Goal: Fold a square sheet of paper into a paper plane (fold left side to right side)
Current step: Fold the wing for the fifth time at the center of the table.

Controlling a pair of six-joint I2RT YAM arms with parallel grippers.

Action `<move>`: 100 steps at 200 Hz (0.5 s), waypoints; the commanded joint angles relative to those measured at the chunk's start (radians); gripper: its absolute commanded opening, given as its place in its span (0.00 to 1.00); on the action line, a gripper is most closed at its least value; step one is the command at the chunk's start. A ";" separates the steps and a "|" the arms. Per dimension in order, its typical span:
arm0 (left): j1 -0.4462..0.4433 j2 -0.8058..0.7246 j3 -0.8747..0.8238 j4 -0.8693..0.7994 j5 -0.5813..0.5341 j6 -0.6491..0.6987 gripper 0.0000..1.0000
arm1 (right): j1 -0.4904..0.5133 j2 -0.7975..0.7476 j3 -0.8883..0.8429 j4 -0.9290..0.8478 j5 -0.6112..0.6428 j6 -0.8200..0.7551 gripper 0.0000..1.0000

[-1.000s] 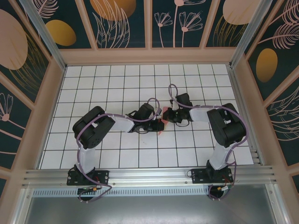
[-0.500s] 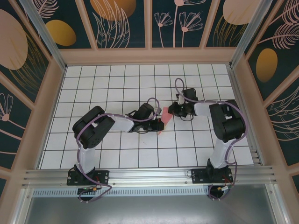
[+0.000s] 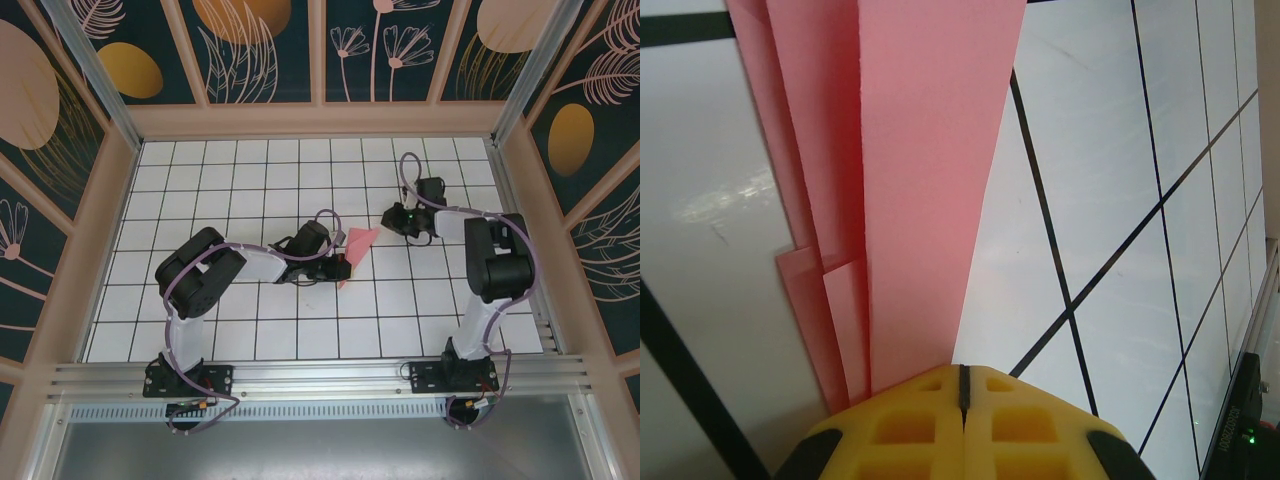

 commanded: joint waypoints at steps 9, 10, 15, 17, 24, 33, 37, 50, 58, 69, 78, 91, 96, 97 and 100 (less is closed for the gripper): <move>0.017 0.035 -0.036 -0.152 -0.050 0.003 0.02 | 0.040 -0.162 -0.060 -0.026 -0.011 0.004 0.13; 0.018 0.035 -0.036 -0.152 -0.050 0.003 0.02 | 0.043 -0.163 -0.062 -0.024 -0.013 0.006 0.13; 0.018 0.033 -0.036 -0.152 -0.050 0.003 0.02 | 0.059 -0.173 -0.080 -0.017 -0.022 0.016 0.13; 0.018 0.033 -0.037 -0.153 -0.050 0.003 0.02 | 0.067 -0.177 -0.086 -0.014 -0.025 0.021 0.14; 0.017 0.032 -0.038 -0.153 -0.052 0.003 0.02 | 0.094 -0.185 -0.112 0.002 -0.034 0.044 0.14; 0.017 0.030 -0.040 -0.153 -0.052 0.003 0.02 | 0.129 -0.187 -0.143 0.043 -0.053 0.080 0.14; 0.017 0.029 -0.041 -0.154 -0.052 0.005 0.02 | 0.142 -0.184 -0.153 0.061 -0.061 0.097 0.14; 0.018 0.024 -0.043 -0.154 -0.051 0.005 0.02 | 0.186 -0.160 -0.174 0.127 -0.076 0.147 0.14; 0.017 0.024 -0.043 -0.158 -0.052 0.008 0.02 | 0.207 -0.136 -0.172 0.149 -0.083 0.163 0.14; 0.018 0.020 -0.044 -0.164 -0.049 0.013 0.02 | 0.231 -0.095 -0.156 0.157 -0.076 0.172 0.14; 0.017 0.017 -0.045 -0.169 -0.048 0.019 0.02 | 0.242 -0.061 -0.137 0.150 -0.073 0.177 0.14; 0.018 0.009 -0.048 -0.178 -0.042 0.029 0.02 | 0.243 -0.014 -0.116 0.125 -0.054 0.180 0.14; 0.017 0.005 -0.050 -0.184 -0.041 0.035 0.02 | 0.242 -0.001 -0.109 0.117 -0.046 0.179 0.14; 0.017 0.004 -0.050 -0.184 -0.040 0.037 0.02 | 0.241 0.001 -0.109 0.116 -0.045 0.178 0.14; 0.017 0.001 -0.053 -0.187 -0.039 0.041 0.02 | 0.239 0.009 -0.106 0.112 -0.041 0.177 0.14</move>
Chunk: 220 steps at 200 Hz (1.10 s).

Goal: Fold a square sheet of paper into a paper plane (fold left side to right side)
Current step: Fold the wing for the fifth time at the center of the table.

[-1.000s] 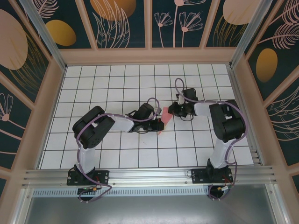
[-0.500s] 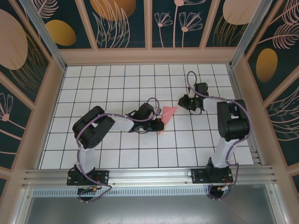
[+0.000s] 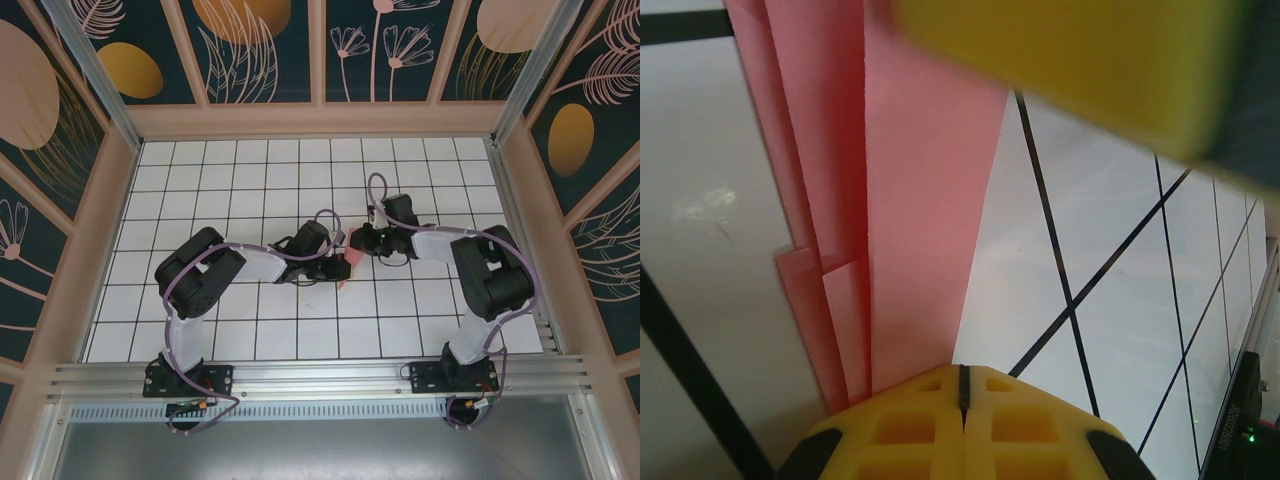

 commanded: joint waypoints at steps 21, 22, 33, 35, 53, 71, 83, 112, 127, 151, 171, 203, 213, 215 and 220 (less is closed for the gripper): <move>0.014 -0.011 -0.071 -0.197 -0.018 0.068 0.03 | -0.022 0.107 0.058 -0.032 0.039 0.032 0.14; 0.014 -0.012 -0.071 -0.198 -0.017 0.070 0.03 | -0.022 0.108 0.059 -0.034 0.040 0.031 0.14; 0.014 -0.020 -0.084 -0.213 -0.003 0.088 0.03 | -0.029 0.116 0.068 -0.050 0.052 0.024 0.14; 0.013 -0.021 -0.087 -0.216 0.000 0.092 0.03 | -0.031 0.116 0.069 -0.050 0.053 0.023 0.14; 0.010 -0.040 -0.113 -0.229 0.026 0.115 0.03 | -0.041 0.122 0.080 -0.060 0.056 0.017 0.14; 0.002 -0.063 -0.138 -0.230 0.053 0.133 0.03 | -0.046 0.135 0.097 -0.079 0.057 0.007 0.14; -0.006 -0.073 -0.148 -0.235 0.064 0.144 0.03 | -0.047 0.140 0.108 -0.084 0.059 0.004 0.14; -0.017 -0.084 -0.156 -0.254 0.072 0.160 0.03 | -0.048 0.151 0.122 -0.092 0.055 0.004 0.14; -0.020 -0.089 -0.156 -0.268 0.072 0.167 0.03 | -0.047 0.153 0.124 -0.097 0.058 0.003 0.14; -0.025 -0.094 -0.157 -0.290 0.078 0.180 0.03 | -0.047 0.154 0.124 -0.104 0.063 -0.002 0.14; -0.034 -0.097 -0.157 -0.307 0.085 0.194 0.03 | -0.049 0.157 0.125 -0.106 0.062 -0.002 0.14; -0.044 -0.107 -0.167 -0.321 0.090 0.203 0.03 | -0.051 0.156 0.129 -0.111 0.062 -0.005 0.14; -0.045 -0.115 -0.170 -0.324 0.090 0.204 0.03 | -0.051 0.157 0.131 -0.115 0.062 -0.007 0.14; -0.045 -0.116 -0.173 -0.324 0.091 0.204 0.03 | -0.051 0.155 0.131 -0.115 0.061 -0.007 0.14; -0.045 -0.120 -0.175 -0.325 0.091 0.204 0.03 | -0.053 0.155 0.132 -0.116 0.061 -0.007 0.14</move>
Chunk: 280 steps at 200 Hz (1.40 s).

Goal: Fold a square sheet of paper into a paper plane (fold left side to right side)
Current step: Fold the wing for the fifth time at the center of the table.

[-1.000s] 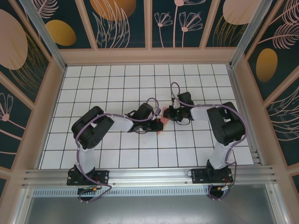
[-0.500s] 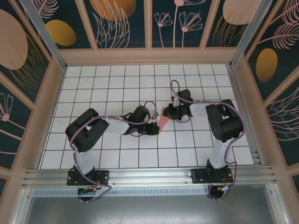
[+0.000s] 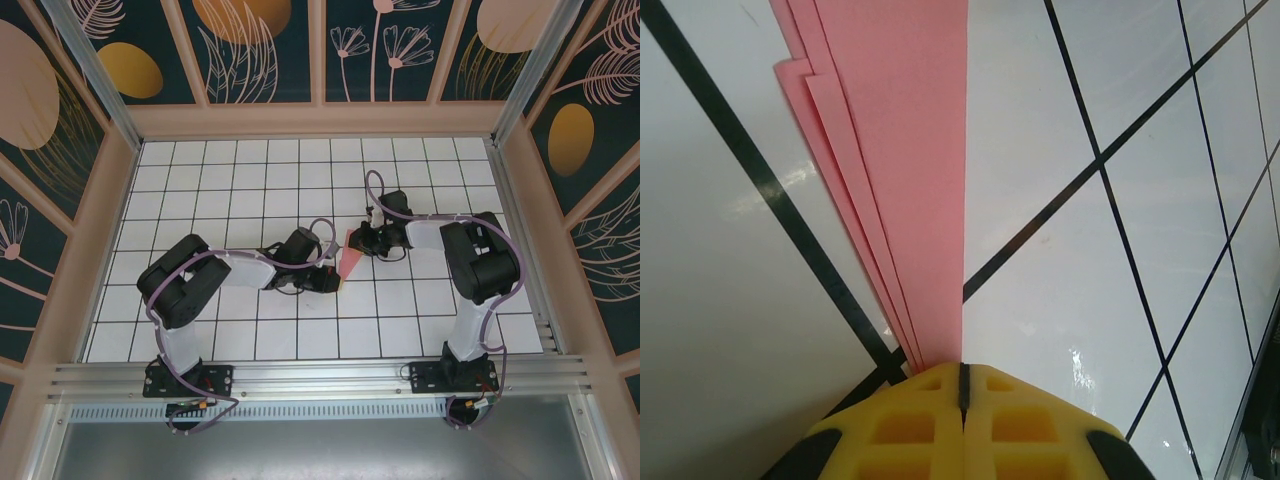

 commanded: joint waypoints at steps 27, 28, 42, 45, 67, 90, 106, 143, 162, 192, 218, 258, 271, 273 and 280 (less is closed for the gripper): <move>-0.041 -0.027 -0.083 -0.233 0.064 0.032 0.03 | -0.029 0.040 0.019 0.010 0.094 -0.025 0.14; -0.040 -0.027 -0.083 -0.233 0.064 0.033 0.03 | -0.029 0.039 0.019 0.011 0.094 -0.025 0.14; -0.041 -0.036 -0.087 -0.236 0.063 0.035 0.03 | -0.030 0.037 0.018 0.020 0.086 -0.025 0.14; -0.041 -0.039 -0.089 -0.236 0.061 0.034 0.03 | -0.031 0.036 0.017 0.024 0.084 -0.024 0.15; -0.041 -0.054 -0.093 -0.219 0.056 0.022 0.03 | -0.031 0.025 0.023 0.038 0.067 -0.027 0.15; -0.040 -0.103 -0.094 -0.209 0.045 0.015 0.03 | -0.036 -0.008 0.057 0.024 0.072 -0.044 0.17; -0.033 -0.141 -0.080 -0.219 0.016 0.017 0.06 | -0.042 -0.046 0.100 -0.010 0.097 -0.065 0.22; 0.024 -0.260 -0.034 -0.267 -0.129 0.021 0.14 | -0.043 -0.184 0.177 -0.149 0.255 -0.107 0.36; 0.061 -0.301 -0.010 -0.269 -0.265 0.009 0.25 | -0.030 -0.271 0.157 -0.229 0.375 -0.076 0.46; 0.093 -0.353 0.003 -0.210 -0.484 0.001 0.38 | 0.040 -0.360 0.060 -0.296 0.505 0.016 0.57; 0.102 -0.370 0.015 -0.165 -0.625 0.002 0.55 | 0.074 -0.388 -0.070 -0.214 0.458 0.116 0.60; 0.107 -0.375 0.028 -0.154 -0.695 0.004 0.65 | 0.108 -0.300 -0.097 -0.152 0.385 0.147 0.59; 0.106 -0.376 0.020 -0.154 -0.700 -0.004 0.65 | 0.110 -0.269 -0.090 -0.148 0.376 0.143 0.57; 0.107 -0.378 0.019 -0.154 -0.701 -0.005 0.66 | 0.111 -0.265 -0.088 -0.147 0.374 0.143 0.57; 0.106 -0.381 0.013 -0.155 -0.707 -0.008 0.66 | 0.110 -0.254 -0.087 -0.147 0.372 0.141 0.54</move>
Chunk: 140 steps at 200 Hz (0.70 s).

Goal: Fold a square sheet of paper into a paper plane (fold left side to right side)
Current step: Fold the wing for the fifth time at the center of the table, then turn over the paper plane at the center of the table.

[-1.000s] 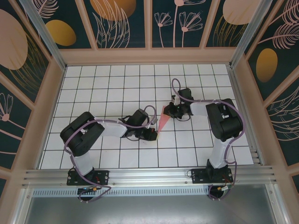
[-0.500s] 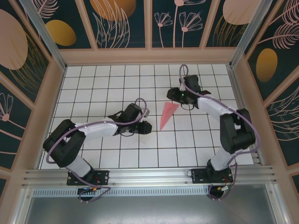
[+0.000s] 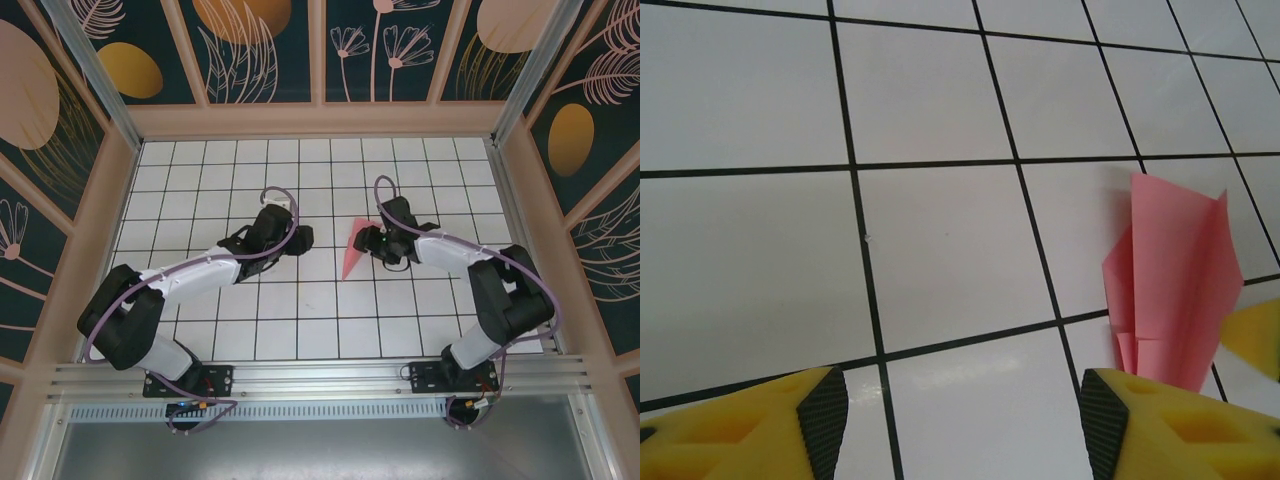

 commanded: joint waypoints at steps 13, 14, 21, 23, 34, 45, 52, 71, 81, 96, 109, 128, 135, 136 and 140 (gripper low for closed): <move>0.004 -0.036 -0.002 0.025 -0.079 -0.010 0.67 | 0.009 0.054 0.021 0.021 -0.024 0.022 0.49; 0.004 -0.038 -0.002 0.024 -0.079 -0.010 0.67 | 0.009 0.055 0.021 0.020 -0.024 0.022 0.48; 0.005 -0.046 -0.005 0.025 -0.087 -0.010 0.67 | 0.009 0.058 0.019 0.018 -0.023 0.019 0.44; 0.004 -0.048 -0.007 0.025 -0.090 -0.010 0.67 | 0.010 0.058 0.018 0.018 -0.024 0.019 0.43; 0.004 -0.057 -0.008 0.023 -0.099 -0.007 0.68 | 0.009 0.056 0.014 0.019 -0.025 0.016 0.37; 0.005 -0.065 -0.009 0.020 -0.108 -0.001 0.69 | 0.007 0.047 0.014 0.023 -0.031 0.006 0.28; 0.004 -0.070 -0.011 0.019 -0.115 0.003 0.69 | 0.009 0.039 0.016 0.031 -0.039 -0.002 0.22; 0.005 -0.089 -0.018 0.019 -0.136 0.004 0.70 | 0.009 0.004 0.024 0.070 -0.096 -0.029 0.10; 0.004 -0.102 -0.026 0.023 -0.147 0.001 0.71 | 0.009 -0.011 0.031 0.092 -0.150 -0.053 0.06; 0.005 -0.122 -0.039 0.026 -0.162 0.001 0.72 | 0.009 -0.017 0.044 0.123 -0.231 -0.078 0.03; 0.004 -0.135 -0.047 0.026 -0.170 0.002 0.74 | 0.009 -0.007 0.047 0.160 -0.315 -0.085 0.02; 0.004 -0.147 -0.057 0.026 -0.177 0.004 0.74 | 0.010 0.031 0.048 0.182 -0.360 -0.082 0.03; 0.005 -0.150 -0.060 0.026 -0.177 0.003 0.75 | 0.010 0.049 0.049 0.181 -0.361 -0.086 0.03; 0.005 -0.150 -0.060 0.026 -0.176 0.002 0.75 | 0.009 0.053 0.049 0.181 -0.362 -0.087 0.03; 0.004 -0.151 -0.062 0.026 -0.176 0.001 0.75 | 0.007 0.066 0.048 0.183 -0.362 -0.093 0.03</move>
